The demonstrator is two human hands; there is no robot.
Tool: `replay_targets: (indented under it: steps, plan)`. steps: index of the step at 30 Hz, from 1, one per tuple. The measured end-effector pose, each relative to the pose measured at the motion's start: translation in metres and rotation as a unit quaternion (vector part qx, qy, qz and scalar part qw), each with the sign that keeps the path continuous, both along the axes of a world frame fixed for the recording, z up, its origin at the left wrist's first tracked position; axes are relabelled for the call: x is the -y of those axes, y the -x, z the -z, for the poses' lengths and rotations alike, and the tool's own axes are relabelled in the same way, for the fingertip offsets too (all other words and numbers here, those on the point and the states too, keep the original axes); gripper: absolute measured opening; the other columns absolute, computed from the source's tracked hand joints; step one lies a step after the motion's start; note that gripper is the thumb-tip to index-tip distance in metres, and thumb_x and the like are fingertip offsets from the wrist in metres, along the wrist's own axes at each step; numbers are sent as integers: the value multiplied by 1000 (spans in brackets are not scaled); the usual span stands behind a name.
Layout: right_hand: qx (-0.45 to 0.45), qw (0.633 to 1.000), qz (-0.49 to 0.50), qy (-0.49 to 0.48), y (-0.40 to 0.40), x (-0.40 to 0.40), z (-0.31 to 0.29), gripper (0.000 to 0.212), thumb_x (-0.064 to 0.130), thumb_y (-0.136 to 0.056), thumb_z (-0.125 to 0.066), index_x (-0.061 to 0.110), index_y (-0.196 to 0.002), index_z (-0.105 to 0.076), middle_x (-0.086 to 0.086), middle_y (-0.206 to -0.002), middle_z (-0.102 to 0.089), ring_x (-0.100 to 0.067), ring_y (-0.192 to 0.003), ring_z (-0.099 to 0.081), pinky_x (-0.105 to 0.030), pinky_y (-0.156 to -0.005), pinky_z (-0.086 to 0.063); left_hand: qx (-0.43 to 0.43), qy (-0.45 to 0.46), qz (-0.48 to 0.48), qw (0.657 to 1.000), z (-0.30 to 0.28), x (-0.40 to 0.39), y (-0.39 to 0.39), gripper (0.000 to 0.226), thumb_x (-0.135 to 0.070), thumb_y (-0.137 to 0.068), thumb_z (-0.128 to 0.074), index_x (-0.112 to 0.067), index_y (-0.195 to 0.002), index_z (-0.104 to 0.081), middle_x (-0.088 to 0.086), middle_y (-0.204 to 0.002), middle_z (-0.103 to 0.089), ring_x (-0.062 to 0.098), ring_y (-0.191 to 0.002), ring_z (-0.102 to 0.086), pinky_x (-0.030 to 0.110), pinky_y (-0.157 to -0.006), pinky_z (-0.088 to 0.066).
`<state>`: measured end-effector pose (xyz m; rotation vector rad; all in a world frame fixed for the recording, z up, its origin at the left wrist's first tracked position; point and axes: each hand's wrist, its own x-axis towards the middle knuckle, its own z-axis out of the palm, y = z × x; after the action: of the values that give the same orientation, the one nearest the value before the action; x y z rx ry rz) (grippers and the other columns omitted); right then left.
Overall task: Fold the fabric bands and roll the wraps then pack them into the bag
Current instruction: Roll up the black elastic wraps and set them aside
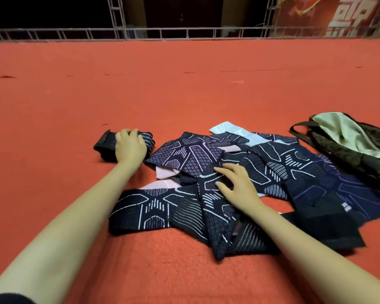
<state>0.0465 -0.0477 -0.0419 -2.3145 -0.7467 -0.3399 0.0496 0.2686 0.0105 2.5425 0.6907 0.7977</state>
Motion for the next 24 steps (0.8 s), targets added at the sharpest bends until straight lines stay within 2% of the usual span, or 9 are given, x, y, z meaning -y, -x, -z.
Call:
replay_targets:
  steps: [2, 5, 8, 11, 14, 17, 20, 22, 24]
  plan:
    - [-44, 999, -16, -12, 6, 14, -14, 30, 18, -86, -65, 18, -116, -66, -3, -120, -56, -18, -118, -45, -18, -99, -28, 3, -6, 50, 999, -9, 23, 15, 39, -19, -96, -39, -4, -131, -51, 19, -129, -48, 34, -126, -34, 45, -101, -34]
    - [-38, 999, -25, -13, 21, 46, -34, 22, 14, -85, -65, 18, -106, -69, 1, -108, -63, -16, -107, -54, -26, -95, -38, -14, -8, 169, 985, -18, 75, 43, 38, -17, -96, -40, -9, -131, -53, 16, -127, -54, 31, -124, -40, 41, -103, -33]
    - [-53, 998, -3, 24, 42, 85, -47, 19, 16, -87, -64, 18, -104, -70, 5, -105, -65, -10, -101, -55, -21, -88, -38, -37, -7, 296, 954, -16, 136, 79, 35, -16, -93, -46, -14, -127, -57, 11, -117, -59, 26, -117, -49, 36, -101, -37]
    - [-53, 992, 0, 113, 62, 123, -45, 21, 26, -88, -62, 22, -107, -68, 7, -107, -66, -12, -104, -57, -26, -93, -41, -55, -44, 402, 913, -7, 191, 108, 35, -18, -92, -49, -17, -126, -57, 6, -115, -60, 21, -112, -52, 29, -96, -36]
    - [-37, 984, -19, 176, 83, 149, -36, 30, 33, -86, -63, 21, -114, -66, 4, -113, -68, -15, -107, -60, -29, -96, -43, -130, -87, 472, 868, 4, 229, 122, 43, -30, -93, -50, -20, -135, -47, 4, -126, -56, 20, -118, -49, 29, -100, -35]
    - [-14, 983, -29, 181, 99, 157, -28, 34, 36, -84, -62, 20, -113, -67, 2, -109, -70, -18, -102, -62, -33, -91, -45, -202, -161, 490, 832, 20, 240, 126, 63, -51, -85, -48, -23, -141, -39, 4, -134, -54, 23, -123, -49, 36, -104, -36]
    - [1, 985, -8, 171, 101, 157, -21, 33, 38, -87, -60, 23, -116, -64, 3, -108, -62, -18, -104, -53, -35, -95, -42, -196, -160, 466, 848, 32, 240, 129, 65, -53, -82, -53, -25, -139, -41, 1, -131, -56, 21, -121, -50, 34, -105, -34]
    - [-38, 989, 20, 138, 98, 157, -18, 36, 39, -90, -57, 24, -123, -58, 7, -113, -54, -13, -111, -44, -25, -97, -35, -166, -101, 442, 876, 34, 241, 133, 57, -39, -85, -61, -26, -138, -45, -1, -127, -58, 18, -119, -49, 30, -105, -32]
    - [-101, 989, 33, 107, 93, 155, -16, 37, 46, -90, -51, 23, -119, -58, 9, -106, -52, -13, -108, -44, -23, -89, -34, -123, -42, 433, 892, 35, 243, 139, 49, -25, -86, -63, -26, -133, -51, -2, -123, -60, 16, -117, -51, 27, -103, -33]
